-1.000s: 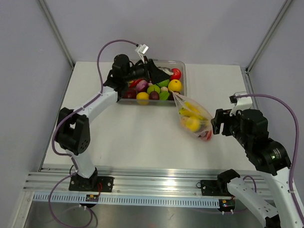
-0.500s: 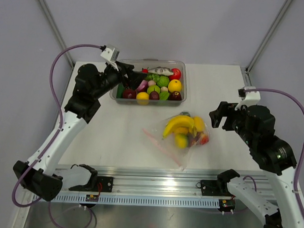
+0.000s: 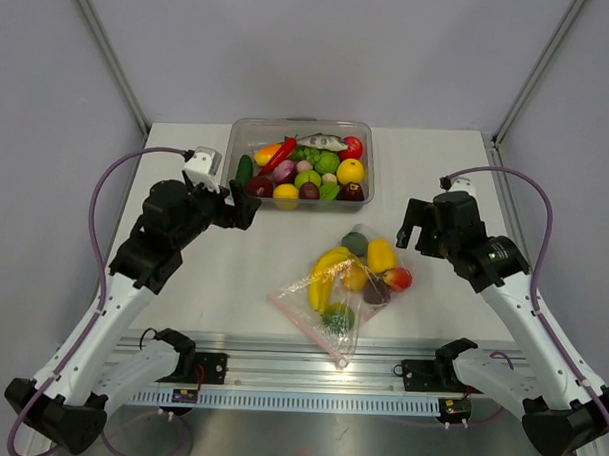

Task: Place the food in the zip-top bag and seal the zipper
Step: Reset both arms

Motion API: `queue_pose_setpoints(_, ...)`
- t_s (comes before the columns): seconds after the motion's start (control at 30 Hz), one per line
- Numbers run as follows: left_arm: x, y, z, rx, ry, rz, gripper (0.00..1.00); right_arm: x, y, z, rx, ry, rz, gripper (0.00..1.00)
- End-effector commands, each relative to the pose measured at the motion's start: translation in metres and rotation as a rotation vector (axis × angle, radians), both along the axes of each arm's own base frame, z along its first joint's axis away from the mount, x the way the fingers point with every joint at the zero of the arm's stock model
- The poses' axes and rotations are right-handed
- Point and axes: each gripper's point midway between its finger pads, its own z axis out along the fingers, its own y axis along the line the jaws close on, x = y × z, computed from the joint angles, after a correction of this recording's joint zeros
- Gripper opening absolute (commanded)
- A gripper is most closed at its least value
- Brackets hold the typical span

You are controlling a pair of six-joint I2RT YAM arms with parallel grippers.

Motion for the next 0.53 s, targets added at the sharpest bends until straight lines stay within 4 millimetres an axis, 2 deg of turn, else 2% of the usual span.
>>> queue_pose_setpoints(0.0,-0.005,0.019,-0.005,0.003,-0.005,0.093,0.83,0.015,-0.023,0.003,-0.004,-0.044,-0.216,0.99)
queue_pose_setpoints(0.1,-0.009,0.029,-0.013,0.011,0.0,0.137,0.83,0.012,-0.032,-0.002,-0.042,-0.023,-0.262,0.99)
queue_pose_setpoints(0.2,-0.01,0.037,-0.021,0.027,0.013,0.175,0.84,0.013,-0.032,-0.002,-0.029,-0.05,-0.257,0.99)
queue_pose_setpoints(0.5,-0.014,0.046,-0.02,-0.004,0.001,0.232,0.83,0.006,-0.033,0.007,0.024,-0.131,-0.248,0.99)
